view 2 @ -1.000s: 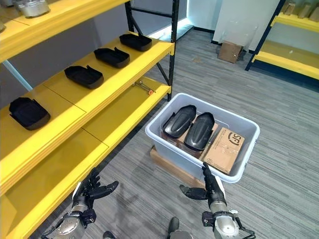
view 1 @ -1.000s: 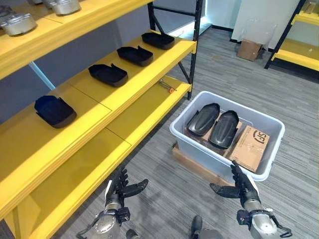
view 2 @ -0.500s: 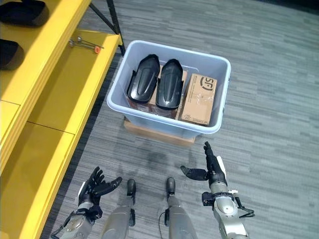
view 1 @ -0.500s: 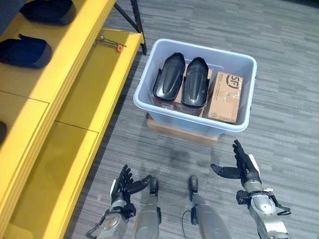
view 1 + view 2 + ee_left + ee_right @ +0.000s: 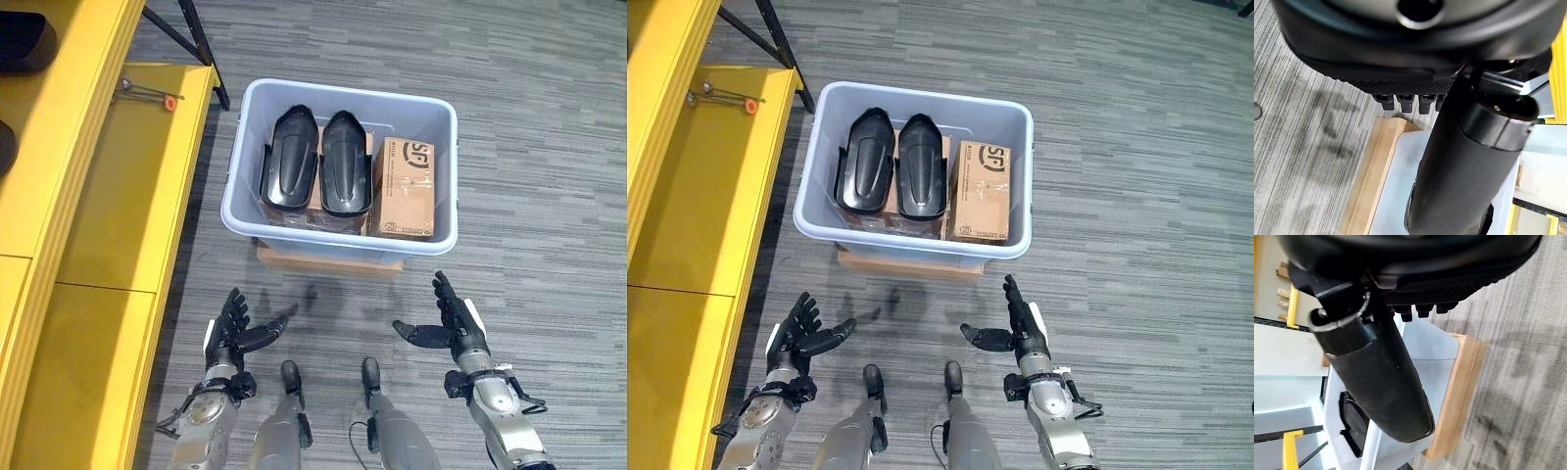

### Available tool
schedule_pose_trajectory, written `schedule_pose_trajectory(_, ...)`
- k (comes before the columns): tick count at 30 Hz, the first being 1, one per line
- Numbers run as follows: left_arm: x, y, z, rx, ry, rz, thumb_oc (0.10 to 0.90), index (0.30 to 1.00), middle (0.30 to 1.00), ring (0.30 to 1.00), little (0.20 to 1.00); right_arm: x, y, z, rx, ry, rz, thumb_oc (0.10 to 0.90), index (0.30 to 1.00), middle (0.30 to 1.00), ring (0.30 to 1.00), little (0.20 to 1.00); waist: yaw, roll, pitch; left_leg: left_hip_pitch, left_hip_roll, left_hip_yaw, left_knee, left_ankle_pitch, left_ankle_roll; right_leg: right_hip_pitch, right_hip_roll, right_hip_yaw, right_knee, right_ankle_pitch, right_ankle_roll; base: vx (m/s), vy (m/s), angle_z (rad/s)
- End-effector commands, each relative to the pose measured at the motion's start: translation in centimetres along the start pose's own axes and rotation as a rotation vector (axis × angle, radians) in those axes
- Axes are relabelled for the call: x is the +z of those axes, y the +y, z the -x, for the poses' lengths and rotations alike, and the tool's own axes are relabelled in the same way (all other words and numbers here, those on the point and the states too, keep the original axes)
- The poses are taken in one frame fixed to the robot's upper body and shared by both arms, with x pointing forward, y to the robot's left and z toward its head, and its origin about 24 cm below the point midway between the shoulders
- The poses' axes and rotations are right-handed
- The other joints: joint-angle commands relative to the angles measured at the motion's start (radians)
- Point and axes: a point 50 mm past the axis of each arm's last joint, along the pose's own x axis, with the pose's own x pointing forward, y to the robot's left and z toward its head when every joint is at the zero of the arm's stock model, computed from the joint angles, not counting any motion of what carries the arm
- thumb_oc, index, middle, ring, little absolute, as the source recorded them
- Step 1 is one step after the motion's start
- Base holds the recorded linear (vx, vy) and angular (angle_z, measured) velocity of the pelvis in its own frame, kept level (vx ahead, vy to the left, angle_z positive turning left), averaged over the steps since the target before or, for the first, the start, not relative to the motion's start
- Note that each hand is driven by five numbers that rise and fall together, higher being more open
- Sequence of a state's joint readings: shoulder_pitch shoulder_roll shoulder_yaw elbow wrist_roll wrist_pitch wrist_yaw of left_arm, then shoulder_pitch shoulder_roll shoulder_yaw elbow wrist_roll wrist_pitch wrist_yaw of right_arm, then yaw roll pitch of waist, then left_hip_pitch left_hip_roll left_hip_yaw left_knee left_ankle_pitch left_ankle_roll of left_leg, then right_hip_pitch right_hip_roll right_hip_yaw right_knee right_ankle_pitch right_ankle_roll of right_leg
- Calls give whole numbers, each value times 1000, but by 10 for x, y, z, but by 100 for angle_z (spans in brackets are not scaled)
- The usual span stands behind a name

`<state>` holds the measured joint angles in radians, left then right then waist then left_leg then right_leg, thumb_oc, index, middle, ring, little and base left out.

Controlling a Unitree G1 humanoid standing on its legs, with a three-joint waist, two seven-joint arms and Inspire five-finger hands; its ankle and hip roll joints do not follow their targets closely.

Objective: Move parts from the plastic box to the shelf.

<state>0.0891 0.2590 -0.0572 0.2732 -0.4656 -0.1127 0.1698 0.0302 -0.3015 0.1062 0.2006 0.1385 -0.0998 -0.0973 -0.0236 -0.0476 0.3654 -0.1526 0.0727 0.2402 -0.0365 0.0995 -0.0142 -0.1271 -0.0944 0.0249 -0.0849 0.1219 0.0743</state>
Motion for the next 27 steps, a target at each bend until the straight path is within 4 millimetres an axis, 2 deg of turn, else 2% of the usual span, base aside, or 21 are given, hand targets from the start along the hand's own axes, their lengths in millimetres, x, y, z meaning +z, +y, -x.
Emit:
schedule_pose_trajectory(1, 24, 12, 3, 4, -132, -45, 900, 1000, 1000, 1000, 1000, 26, -6, -1, -12, -150, 28, 900, 1000, 1000, 1000, 1000, 11, -6, -109, -106, 37, -48, 117, -45, -19, 93, -103, -66, 129, -142, 115, 35, 136, -1)
schedule_pose_trajectory(4, 27, 13, 1, 4, -134, -54, 900, 1000, 1000, 1000, 1000, 26, -5, 0, -3, -146, 33, 900, 1000, 1000, 1000, 1000, 6, -13, -103, -82, 11, -58, 124, -79, 10, 58, -109, -68, 238, -106, 134, 33, 166, 2)
schedule_pose_trajectory(7, 27, 14, 0, 1, -133, -72, 900, 1000, 1000, 1000, 1000, 27, -5, 0, 0, -150, 37, 900, 1000, 1000, 1000, 1000, -9, 1, -83, -48, -15, -75, 106, -89, 37, -33, -93, -53, 418, -11, 138, 28, 249, -9)
schedule_pose_trajectory(8, 31, 13, -1, 1, -151, -84, 900, 1000, 1000, 1000, 1000, 30, -3, -1, 2, -165, 34, 900, 1000, 1000, 1000, 1000, -17, 23, -63, -26, -17, -77, 94, -93, 53, -95, -76, -78, 544, -5, 123, 34, 349, -8)
schedule_pose_trajectory(9, 33, 12, -2, 0, -158, -91, 900, 1000, 1000, 1000, 1000, 31, -1, 0, 10, -172, 35, 900, 1000, 1000, 1000, 1000, -17, 29, -55, -9, -18, -72, 91, -101, 59, -113, -80, -112, 582, -10, 113, 72, 319, 4)
schedule_pose_trajectory(10, 34, 12, -2, 0, -159, -93, 900, 1000, 1000, 1000, 1000, 31, 1, 0, 16, -171, 36, 900, 1000, 1000, 1000, 1000, -13, 30, -55, 13, -26, -58, 81, -111, 62, -121, -116, -161, 584, -3, 109, 170, 180, 1)
schedule_pose_trajectory(11, 34, 10, -3, -5, -160, -85, 900, 1000, 1000, 1000, 1000, 29, 1, 1, 14, -164, 39, 900, 1000, 1000, 1000, 1000, -26, 26, -55, 54, -36, -61, 51, -118, 55, -135, -134, -195, 500, -4, 101, 194, 103, -4)
schedule_pose_trajectory(13, 35, 10, -5, 0, -165, -79, 900, 1000, 1000, 1000, 1000, 31, 1, 0, 14, -168, 34, 900, 1000, 1000, 1000, 1000, -30, 14, -51, 62, -44, -63, 51, -123, 48, -164, -147, -214, 380, 17, 103, 158, -16, 0)
schedule_pose_trajectory(16, 35, 13, -5, 14, -163, -76, 900, 1000, 1000, 1000, 1000, 32, 4, -2, 15, -174, 38, 900, 1000, 1000, 1000, 1000, -31, 0, -45, 83, -32, -52, 49, -137, 26, -154, -198, -256, 167, 85, 135, 133, -106, 4)
schedule_pose_trajectory(18, 34, 15, -4, 22, -157, -78, 900, 1000, 1000, 1000, 1000, 34, 4, -2, 18, -180, 43, 900, 1000, 1000, 1000, 1000, -30, -11, -45, 92, -29, -47, 62, -150, 14, -140, -219, -267, 96, 127, 150, 134, -89, 7)
schedule_pose_trajectory(19, 33, 16, -3, 28, -157, -80, 900, 1000, 1000, 1000, 1000, 35, 5, -2, 19, -186, 48, 900, 1000, 1000, 1000, 1000, -25, -15, -44, 98, -26, -41, 69, -156, 8, -138, -236, -289, 72, 150, 160, 88, -61, -2)
schedule_pose_trajectory(20, 33, 16, -3, 28, -157, -80, 900, 1000, 1000, 1000, 1000, 34, 5, -2, 19, -185, 48, 900, 1000, 1000, 1000, 1000, -24, -11, -41, 101, -21, -42, 72, -161, 7, -132, -232, -292, 69, 150, 159, 116, -78, -1)
schedule_pose_trajectory(21, 30, 15, -2, 29, -149, -72, 900, 1000, 1000, 1000, 1000, 35, 5, -1, 23, -188, 55, 900, 1000, 1000, 1000, 1000, -14, -23, -50, 105, -32, -38, 83, -173, 3, -103, -244, -326, 58, 151, 161, 127, -57, 1)
schedule_pose_trajectory(22, 28, 13, -2, 27, -142, -66, 900, 1000, 1000, 1000, 1000, 34, 5, -1, 26, -184, 61, 900, 1000, 1000, 1000, 1000, -12, -30, -58, 112, -44, -38, 82, -181, 4, -89, -244, -329, 60, 155, 160, 189, -72, 5)
schedule_pose_trajectory(23, 25, 11, -2, 30, -135, -54, 900, 1000, 1000, 1000, 1000, 34, 4, -2, 26, -181, 71, 900, 1000, 1000, 1000, 1000, -17, -34, -68, 120, -53, -42, 79, -186, 5, -90, -245, -310, 66, 184, 167, 183, -57, 9)
schedule_pose_trajectory(25, 24, 8, -2, 28, -131, -25, 900, 1000, 1000, 1000, 1000, 36, 3, -2, 20, -190, 71, 900, 1000, 1000, 1000, 1000, -24, -35, -87, 117, -55, -58, 82, -186, 3, -87, -236, -304, 71, 171, 164, 178, -103, 22)
schedule_pose_trajectory(27, 24, 4, -2, 13, -131, -26, 900, 1000, 1000, 1000, 1000, 38, 1, -3, 17, -198, 80, 900, 1000, 1000, 1000, 1000, -25, -30, -103, 120, -44, -66, 85, -195, -6, -75, -230, -326, 74, 149, 159, 146, -106, 33)
